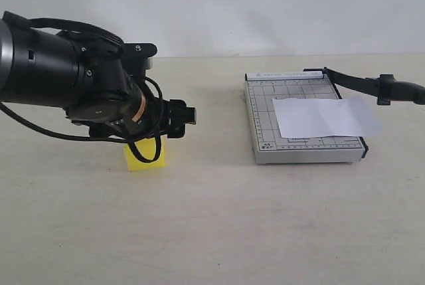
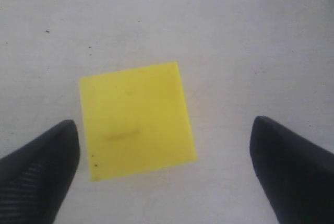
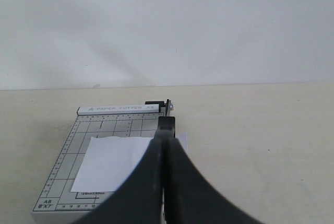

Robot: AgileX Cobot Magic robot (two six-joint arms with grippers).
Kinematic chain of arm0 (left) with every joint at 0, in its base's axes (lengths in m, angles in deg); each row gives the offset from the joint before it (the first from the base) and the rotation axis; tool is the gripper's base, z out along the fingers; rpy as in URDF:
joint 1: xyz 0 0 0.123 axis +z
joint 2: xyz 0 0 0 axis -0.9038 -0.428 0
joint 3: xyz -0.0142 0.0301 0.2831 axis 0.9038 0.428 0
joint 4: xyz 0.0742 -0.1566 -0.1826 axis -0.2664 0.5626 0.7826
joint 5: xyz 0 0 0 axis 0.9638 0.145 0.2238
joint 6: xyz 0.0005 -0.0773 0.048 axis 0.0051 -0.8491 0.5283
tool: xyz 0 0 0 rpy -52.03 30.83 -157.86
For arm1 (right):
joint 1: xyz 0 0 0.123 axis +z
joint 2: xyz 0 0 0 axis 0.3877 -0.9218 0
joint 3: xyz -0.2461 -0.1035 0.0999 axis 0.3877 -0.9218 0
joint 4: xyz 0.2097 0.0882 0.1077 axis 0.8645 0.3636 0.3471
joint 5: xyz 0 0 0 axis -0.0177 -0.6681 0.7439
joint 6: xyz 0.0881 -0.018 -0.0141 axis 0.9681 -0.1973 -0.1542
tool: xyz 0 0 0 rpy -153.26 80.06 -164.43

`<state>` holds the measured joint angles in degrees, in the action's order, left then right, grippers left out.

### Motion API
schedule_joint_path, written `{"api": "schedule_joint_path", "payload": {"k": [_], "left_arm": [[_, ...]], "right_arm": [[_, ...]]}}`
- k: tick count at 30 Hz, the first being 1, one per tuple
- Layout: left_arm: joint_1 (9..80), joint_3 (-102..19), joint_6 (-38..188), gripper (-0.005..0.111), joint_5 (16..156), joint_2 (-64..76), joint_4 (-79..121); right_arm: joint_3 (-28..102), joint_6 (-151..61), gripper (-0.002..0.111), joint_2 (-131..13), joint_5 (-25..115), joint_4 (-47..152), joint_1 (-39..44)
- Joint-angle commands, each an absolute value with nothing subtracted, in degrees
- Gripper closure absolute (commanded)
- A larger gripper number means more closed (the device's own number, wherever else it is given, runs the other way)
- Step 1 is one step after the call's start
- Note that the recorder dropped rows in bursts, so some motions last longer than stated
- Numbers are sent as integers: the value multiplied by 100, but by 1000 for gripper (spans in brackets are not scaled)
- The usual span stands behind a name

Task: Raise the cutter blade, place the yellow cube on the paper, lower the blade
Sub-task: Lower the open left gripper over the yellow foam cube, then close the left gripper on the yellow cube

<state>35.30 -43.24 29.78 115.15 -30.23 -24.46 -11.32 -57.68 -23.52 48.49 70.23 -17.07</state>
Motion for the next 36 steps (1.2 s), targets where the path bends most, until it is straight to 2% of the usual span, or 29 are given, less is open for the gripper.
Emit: {"api": "schedule_joint_path", "payload": {"k": [1, 18, 36], "left_arm": [[3545, -4372, 2914, 23, 11549, -3131, -2482], [3545, -4372, 2914, 23, 12206, -3120, -2811], [3545, -4372, 2914, 23, 11751, -3120, -3077]], "right_arm": [[-1153, -5799, 108, -2331, 4874, 6998, -1695], [-1153, -5799, 108, -2331, 4874, 6998, -1695], [-1153, -5799, 108, -2331, 4874, 6998, -1695]]}}
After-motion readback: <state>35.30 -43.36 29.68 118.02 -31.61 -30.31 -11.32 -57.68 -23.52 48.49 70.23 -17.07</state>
